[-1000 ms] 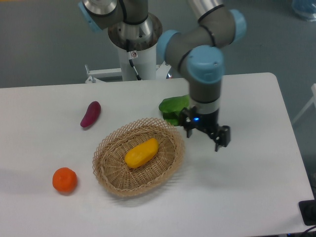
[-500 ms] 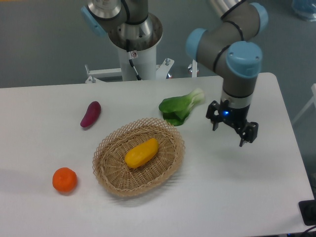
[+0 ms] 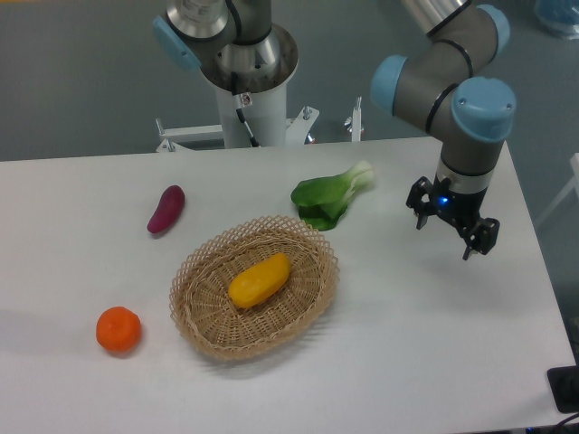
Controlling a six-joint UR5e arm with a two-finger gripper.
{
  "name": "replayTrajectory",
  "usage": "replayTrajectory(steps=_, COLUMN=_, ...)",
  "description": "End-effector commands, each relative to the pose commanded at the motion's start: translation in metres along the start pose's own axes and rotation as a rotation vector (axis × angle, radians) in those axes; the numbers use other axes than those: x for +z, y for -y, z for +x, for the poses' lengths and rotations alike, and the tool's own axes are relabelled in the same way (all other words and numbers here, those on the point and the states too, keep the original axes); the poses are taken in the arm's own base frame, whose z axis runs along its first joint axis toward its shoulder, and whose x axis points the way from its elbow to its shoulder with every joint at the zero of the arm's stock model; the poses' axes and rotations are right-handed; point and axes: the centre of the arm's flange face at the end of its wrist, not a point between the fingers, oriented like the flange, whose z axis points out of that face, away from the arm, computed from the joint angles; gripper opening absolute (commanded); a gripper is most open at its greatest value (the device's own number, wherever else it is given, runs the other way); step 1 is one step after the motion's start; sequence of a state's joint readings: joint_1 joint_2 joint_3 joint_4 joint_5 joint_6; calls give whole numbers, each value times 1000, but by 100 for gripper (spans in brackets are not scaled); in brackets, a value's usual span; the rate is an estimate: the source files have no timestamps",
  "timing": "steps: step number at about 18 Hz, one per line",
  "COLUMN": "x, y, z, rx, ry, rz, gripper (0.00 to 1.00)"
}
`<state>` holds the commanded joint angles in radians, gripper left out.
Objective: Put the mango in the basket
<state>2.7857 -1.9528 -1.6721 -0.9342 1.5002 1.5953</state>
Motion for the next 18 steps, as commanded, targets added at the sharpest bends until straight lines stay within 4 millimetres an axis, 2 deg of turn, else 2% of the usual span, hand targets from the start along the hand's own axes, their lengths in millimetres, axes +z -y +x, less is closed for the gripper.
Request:
replayTrajectory(steps=3, x=2, y=-3, z=-4, rx=-4, ry=2, rz=-1, gripper=100)
replayTrajectory(steps=5, x=13, y=-4, z=-12, rx=-5, ry=-4, rz=-2, gripper=100)
replayTrajectory(steps=7, x=15, y=-3, z=-17, rx=-2, ry=-5, rz=-9, gripper=100)
replayTrajectory(steps=18, x=16, y=-5, z=-16, rx=1, ry=-10, rz=-23, gripper=100)
